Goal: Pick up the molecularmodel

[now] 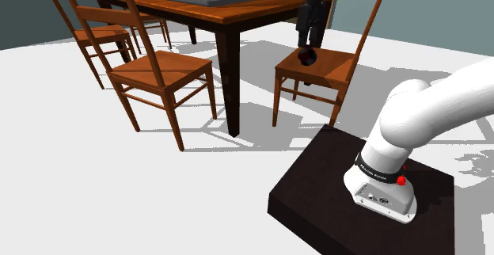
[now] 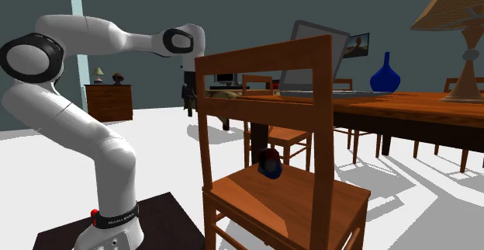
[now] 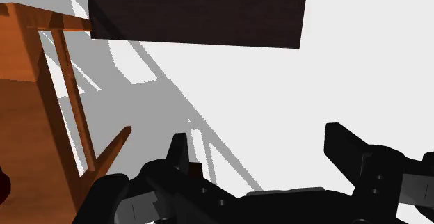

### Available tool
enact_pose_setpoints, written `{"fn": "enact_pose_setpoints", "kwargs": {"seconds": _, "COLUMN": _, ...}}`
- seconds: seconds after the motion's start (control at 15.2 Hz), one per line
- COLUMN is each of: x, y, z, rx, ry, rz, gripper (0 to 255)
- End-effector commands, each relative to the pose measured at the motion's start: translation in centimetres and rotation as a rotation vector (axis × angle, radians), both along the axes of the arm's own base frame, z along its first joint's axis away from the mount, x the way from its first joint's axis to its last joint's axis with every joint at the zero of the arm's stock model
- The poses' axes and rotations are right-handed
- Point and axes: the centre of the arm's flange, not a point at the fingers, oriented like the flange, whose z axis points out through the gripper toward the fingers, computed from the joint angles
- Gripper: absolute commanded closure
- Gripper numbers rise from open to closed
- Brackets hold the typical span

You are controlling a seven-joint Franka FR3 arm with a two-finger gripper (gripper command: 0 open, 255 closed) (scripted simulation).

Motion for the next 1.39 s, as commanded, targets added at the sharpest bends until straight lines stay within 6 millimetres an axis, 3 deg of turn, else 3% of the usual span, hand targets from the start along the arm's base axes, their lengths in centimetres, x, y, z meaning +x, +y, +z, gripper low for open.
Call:
{"fn": "enact_pose_setpoints", "kwargs": {"seconds": 0.0, "x": 0.0, "y": 0.0, "z": 0.0, "rx": 0.000, "ry": 0.000, "rz": 0.000, "gripper": 0}}
{"fn": "enact_pose_setpoints", "kwargs": {"seconds": 0.33, "x": 0.1, "y": -6.3, "z": -1.9, "rx": 0.009, "ry": 0.008, "rz": 0.197, "gripper": 0}}
{"fn": "enact_pose_setpoints", "kwargs": {"seconds": 0.66, "x": 1.3, "y": -12.5, "z": -3.8, "rx": 0.018, "ry": 0.016, "rz": 0.394, "gripper": 0}}
{"fn": "enact_pose_setpoints", "kwargs": {"seconds": 1.32, "x": 7.3, "y": -23.4, "z": -7.8, "rx": 0.036, "ry": 0.032, "rz": 0.789, "gripper": 0}}
